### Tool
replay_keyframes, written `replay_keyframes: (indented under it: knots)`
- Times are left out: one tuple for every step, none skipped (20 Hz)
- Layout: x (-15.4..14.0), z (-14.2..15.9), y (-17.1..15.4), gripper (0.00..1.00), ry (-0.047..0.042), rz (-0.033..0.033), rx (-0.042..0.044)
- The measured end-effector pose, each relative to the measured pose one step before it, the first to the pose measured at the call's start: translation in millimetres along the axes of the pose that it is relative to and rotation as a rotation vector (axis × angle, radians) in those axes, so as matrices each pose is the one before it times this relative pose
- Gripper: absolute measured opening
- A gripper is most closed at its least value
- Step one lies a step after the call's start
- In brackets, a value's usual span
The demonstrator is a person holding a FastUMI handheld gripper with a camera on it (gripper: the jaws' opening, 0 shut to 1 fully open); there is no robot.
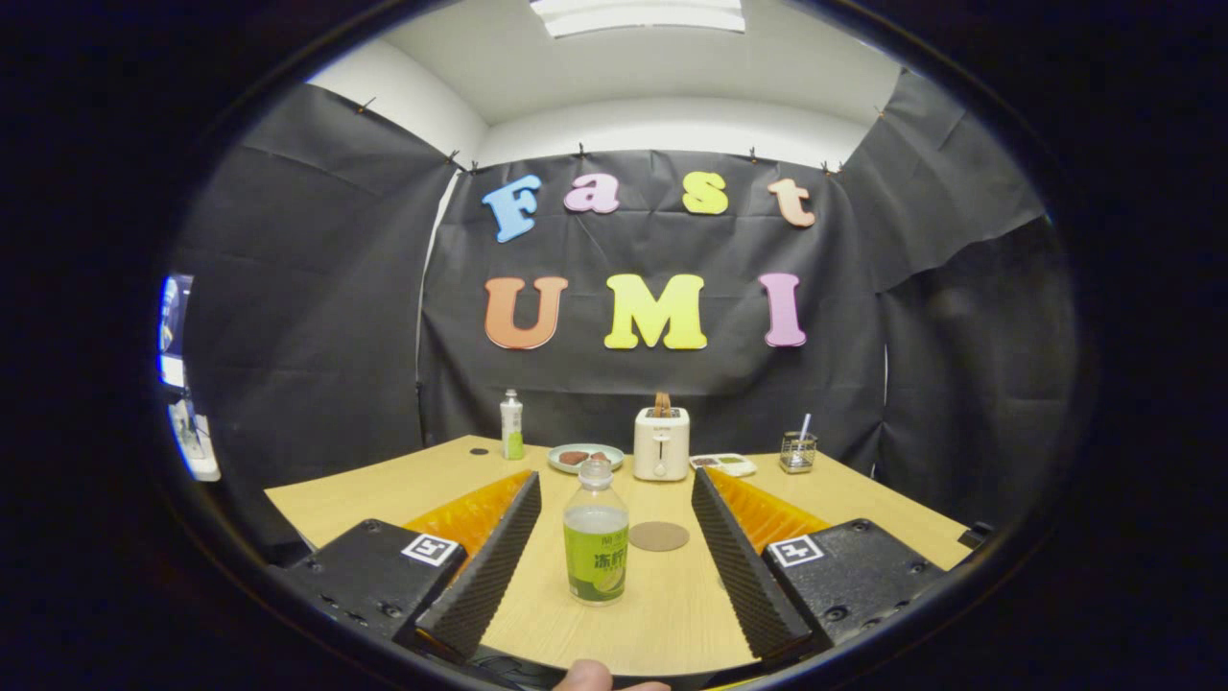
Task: Take the bottle from table, then pour the juice into the cup, finally place the bottle on the coaster
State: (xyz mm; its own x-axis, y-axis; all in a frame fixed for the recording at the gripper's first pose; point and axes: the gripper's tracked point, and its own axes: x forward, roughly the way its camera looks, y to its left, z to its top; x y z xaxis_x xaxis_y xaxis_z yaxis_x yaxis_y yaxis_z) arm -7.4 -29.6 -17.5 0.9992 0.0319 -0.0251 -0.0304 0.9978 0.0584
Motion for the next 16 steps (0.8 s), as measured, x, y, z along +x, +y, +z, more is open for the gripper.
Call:
replay_keyframes:
  knots:
    - [0.28, -0.94, -0.22, 1.0, 0.00282, 0.00178, 0.00398]
    - [0.89, -0.79, 0.54, 1.0, 0.00212, 0.00201, 0.00203]
    - [1.02, -0.04, 0.33, 1.0, 0.00068, 0.00217, 0.00162]
    - [0.7, 0.2, 2.45, 1.0, -0.00263, 0.00722, -0.00027]
    - [0.84, 0.18, 1.4, 1.0, -0.00053, 0.00229, -0.00031]
    - [1.53, -1.65, 0.55, 1.0, 0.00011, 0.00274, -0.00194]
    - [1.19, -0.7, 1.64, 1.0, 0.00038, 0.00323, -0.00271]
    - [0.53, -1.93, 1.3, 1.0, 0.00288, 0.00176, -0.00333]
    - [1.02, -2.22, 0.8, 1.0, 0.00651, 0.00178, -0.0004]
    - [1.32, -3.54, 3.4, 1.0, 0.0024, 0.00779, -0.00015]
    - [2.06, -1.64, 2.9, 1.0, 0.00332, 0.00729, -0.00062]
    - [2.21, -5.09, 0.95, 1.0, 0.00796, 0.00293, -0.00037]
    - [2.59, -5.34, 0.86, 1.0, 0.01176, 0.0041, -0.0005]
    - [2.95, -6.35, 0.68, 1.0, 0.01126, 0.00176, 0.00067]
    - [2.94, -5.14, -0.02, 1.0, 0.01116, -0.00028, 0.00183]
    - [3.36, -7.49, -1.21, 1.0, 0.01619, -0.00473, 0.0017]
